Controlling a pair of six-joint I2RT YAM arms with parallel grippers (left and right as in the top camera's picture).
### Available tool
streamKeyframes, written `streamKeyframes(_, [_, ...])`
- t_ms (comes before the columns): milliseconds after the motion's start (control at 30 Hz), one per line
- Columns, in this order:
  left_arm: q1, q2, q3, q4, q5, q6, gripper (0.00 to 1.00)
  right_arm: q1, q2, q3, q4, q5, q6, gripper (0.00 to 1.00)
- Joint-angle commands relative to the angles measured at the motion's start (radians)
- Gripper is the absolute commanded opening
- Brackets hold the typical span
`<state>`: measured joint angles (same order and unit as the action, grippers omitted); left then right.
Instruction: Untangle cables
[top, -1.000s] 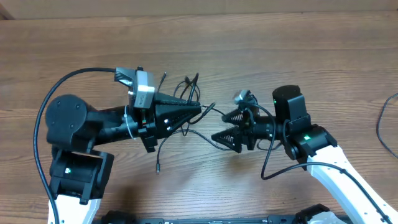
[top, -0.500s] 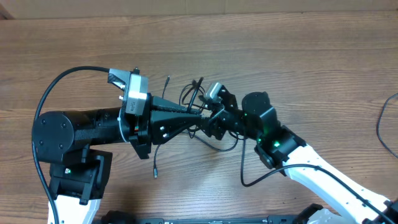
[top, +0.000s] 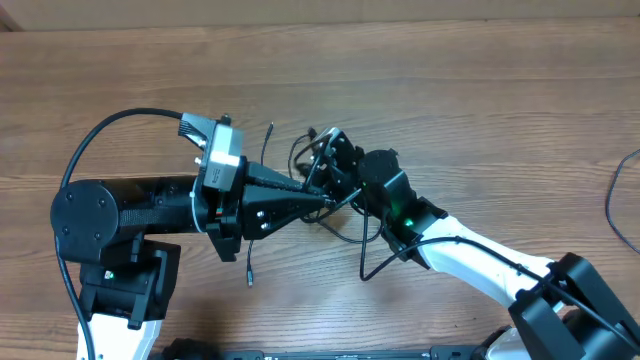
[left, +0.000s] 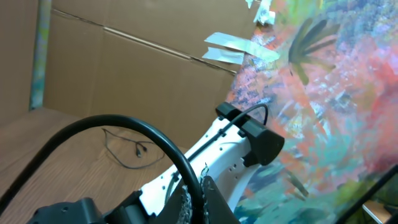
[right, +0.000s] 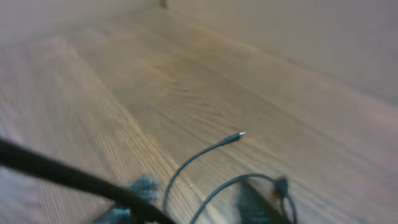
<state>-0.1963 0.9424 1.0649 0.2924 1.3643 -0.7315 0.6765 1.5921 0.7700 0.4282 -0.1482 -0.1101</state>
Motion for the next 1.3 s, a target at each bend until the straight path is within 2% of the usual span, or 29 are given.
streamKeyframes(0, [0.002,-0.011,0.011,0.004,0.028,-0.004,0.05,0.002,0.004,0.005,0.013,0.069,0.008,0.06])
streamKeyframes(167, [0.002,-0.001,0.011,-0.013,0.057,0.042,0.06,0.002,-0.031,0.031,0.013,0.069,0.009,0.04])
streamKeyframes(300, [0.002,0.016,0.011,-0.114,0.069,0.110,0.06,0.001,-0.167,0.057,0.014,0.077,0.008,0.04])
streamKeyframes(400, [0.002,0.035,0.010,-0.231,0.067,0.212,0.06,0.001,-0.317,0.073,0.020,0.175,-0.001,0.04])
streamKeyframes(500, [0.002,0.063,0.010,-0.357,0.048,0.314,0.06,0.001,-0.478,0.078,0.014,0.364,-0.042,0.04])
streamKeyframes(700, [0.002,0.138,0.010,-0.576,-0.120,0.468,0.05,0.001,-0.718,0.077,-0.070,0.784,-0.244,0.04])
streamKeyframes(833, [0.001,0.200,0.010,-0.727,-0.357,0.484,0.04,0.001,-0.805,0.078,-0.074,0.960,-0.234,0.04])
streamKeyframes(967, [0.001,0.280,0.010,-0.861,-0.509,0.484,0.04,0.002,-0.838,0.077,-0.074,0.948,-0.105,0.04])
streamKeyframes(1033, [0.001,0.323,0.010,-0.914,-0.528,0.484,0.05,0.002,-0.839,0.078,-0.083,0.872,-0.095,0.04])
streamKeyframes(1100, [0.001,0.370,0.010,-0.955,-0.537,0.484,0.07,0.003,-0.839,0.078,-0.124,0.714,-0.085,0.04])
streamKeyframes(1133, [0.001,0.390,0.010,-0.965,-0.537,0.484,0.13,0.003,-0.839,0.078,-0.149,0.621,-0.068,0.04])
streamKeyframes(1167, [0.001,0.423,0.010,-0.972,-0.536,0.484,0.22,0.003,-0.838,0.077,-0.185,0.446,-0.043,0.04])
streamKeyframes(1200, [0.001,0.447,0.010,-0.973,-0.537,0.484,0.43,0.003,-0.836,0.077,-0.201,0.336,-0.039,0.04])
streamKeyframes(1233, [0.000,0.470,0.010,-0.972,-0.536,0.480,0.67,0.003,-0.832,0.078,-0.211,0.217,-0.039,0.04])
streamKeyframes(1267, [0.000,0.489,0.010,-0.972,-0.533,0.478,1.00,0.003,-0.827,0.077,-0.215,0.133,-0.039,0.04])
